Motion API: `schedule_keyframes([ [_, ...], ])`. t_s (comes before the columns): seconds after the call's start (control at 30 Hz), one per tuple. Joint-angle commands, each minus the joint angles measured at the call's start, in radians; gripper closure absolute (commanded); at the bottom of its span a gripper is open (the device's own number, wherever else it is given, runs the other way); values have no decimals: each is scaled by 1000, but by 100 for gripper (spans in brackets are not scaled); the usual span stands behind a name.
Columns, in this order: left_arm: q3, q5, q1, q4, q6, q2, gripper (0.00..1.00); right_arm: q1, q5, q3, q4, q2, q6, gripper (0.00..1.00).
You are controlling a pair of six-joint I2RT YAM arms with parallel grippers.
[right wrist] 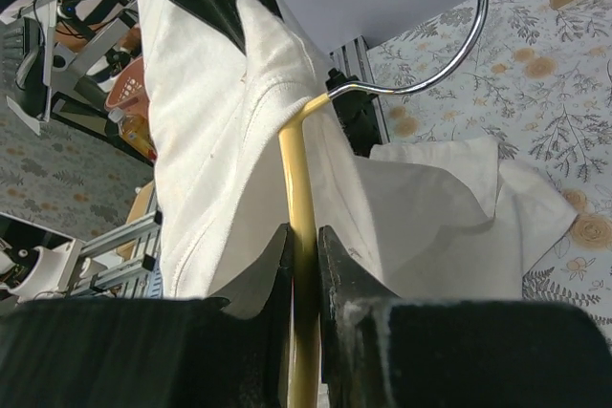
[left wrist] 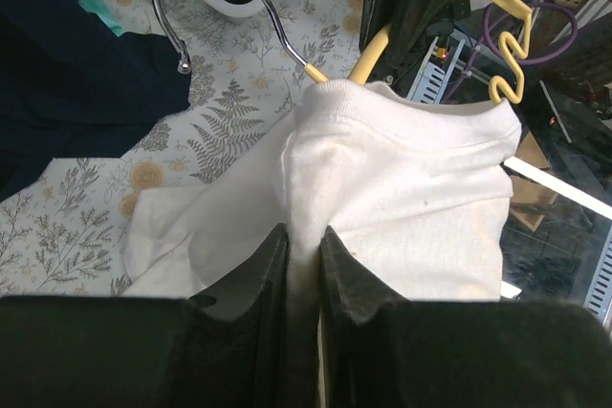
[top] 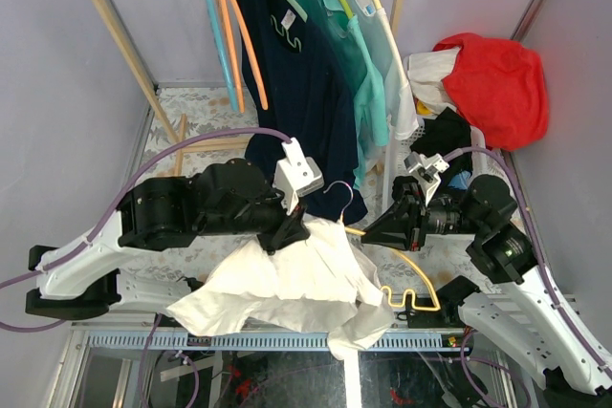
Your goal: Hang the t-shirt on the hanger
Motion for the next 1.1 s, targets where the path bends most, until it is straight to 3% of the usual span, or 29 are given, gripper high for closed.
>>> schedule_keyframes([
  [0.0,-5,20,4,169,-8,17,100,1,11,-41,120,-7,77,95],
  [0.17,13,35,4,178,-4,65,99,1,0,-98,214,-7,104,97],
  [0.3,13,51,10,193,-2,99,89,1,-9,-85,218,1,85,100],
  [0.63,20,83,13,208,-6,124,76,1,3,-73,243,-21,96,100],
  [0.83,13,76,14,204,-12,123,93,0,11,-54,237,-14,97,100],
  [1.07,-10,38,13,181,-24,60,97,0,47,-60,219,-40,99,100],
])
